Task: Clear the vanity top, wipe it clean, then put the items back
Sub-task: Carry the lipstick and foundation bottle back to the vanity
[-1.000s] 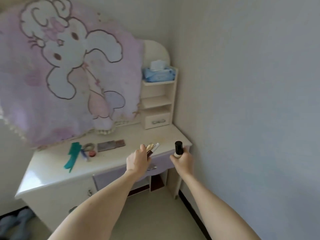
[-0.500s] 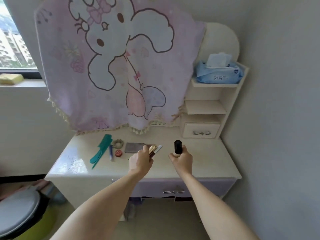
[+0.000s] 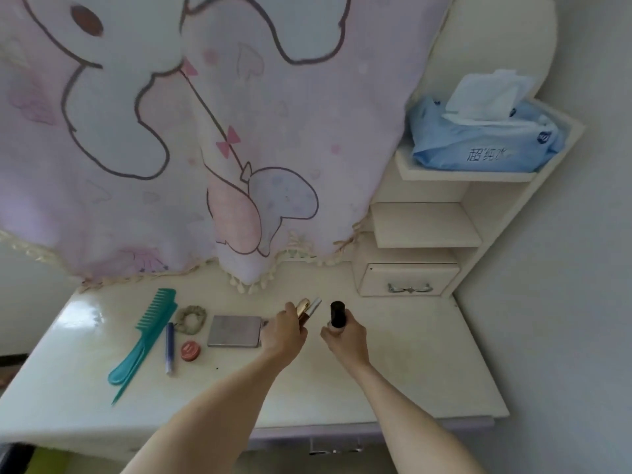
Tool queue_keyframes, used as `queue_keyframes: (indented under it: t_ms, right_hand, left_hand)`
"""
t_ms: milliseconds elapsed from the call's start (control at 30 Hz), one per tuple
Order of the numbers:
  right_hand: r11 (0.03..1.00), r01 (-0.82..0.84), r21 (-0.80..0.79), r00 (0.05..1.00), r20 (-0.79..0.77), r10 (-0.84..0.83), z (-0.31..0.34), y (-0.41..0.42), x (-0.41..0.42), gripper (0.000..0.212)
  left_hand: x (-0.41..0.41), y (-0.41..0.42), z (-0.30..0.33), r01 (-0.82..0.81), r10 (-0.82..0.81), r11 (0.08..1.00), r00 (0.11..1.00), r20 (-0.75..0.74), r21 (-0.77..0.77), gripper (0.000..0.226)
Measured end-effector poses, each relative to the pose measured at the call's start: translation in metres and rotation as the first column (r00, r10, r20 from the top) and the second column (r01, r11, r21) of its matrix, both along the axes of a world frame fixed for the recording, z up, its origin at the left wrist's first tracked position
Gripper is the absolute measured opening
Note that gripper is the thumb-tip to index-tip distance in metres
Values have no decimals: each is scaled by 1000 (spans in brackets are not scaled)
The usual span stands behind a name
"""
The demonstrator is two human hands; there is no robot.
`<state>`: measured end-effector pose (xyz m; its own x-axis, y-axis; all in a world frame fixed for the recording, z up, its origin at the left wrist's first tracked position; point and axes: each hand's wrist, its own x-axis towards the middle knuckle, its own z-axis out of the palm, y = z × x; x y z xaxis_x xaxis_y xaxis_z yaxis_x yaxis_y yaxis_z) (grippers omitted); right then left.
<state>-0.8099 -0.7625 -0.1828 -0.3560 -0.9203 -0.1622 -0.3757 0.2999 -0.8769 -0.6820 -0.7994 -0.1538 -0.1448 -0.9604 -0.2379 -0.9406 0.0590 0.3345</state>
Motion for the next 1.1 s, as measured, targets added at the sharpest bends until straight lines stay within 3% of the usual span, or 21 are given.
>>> queue_keyframes:
  t_ms: [267,400,500,600,933,1100]
  right_hand:
    - [986,-161,44,985,-50,163,-30,-33,-22,19]
    - [970,-240,41,968,-65,243,-38,-34,-40,29]
    - [941,-333,68,929,-150,339,-45,-28,-58,21]
    - [937,-344,64,919,-182,350,-46,-27,-70,32]
    - [910,-405,87,896,-158,414,-45,-32,-69,42]
    - [893,-444,73,884,-128,450,-43,-34,-57,43]
  left_hand:
    - [-33,-32,-38,-133,144,969,989,-36,206,32]
    - [-47,-35,-48,-211,237,949,968,-87,234,30]
    - [-55,-32,-53,-247,279,939,954,-112,241,32]
    - [-61,-28,-57,-254,288,935,951,-113,247,35]
    - [-62,-19,-68,-252,285,952,936,-205,175,41]
    - [-49,-18,-65,-160,165,986,982,-92,51,27]
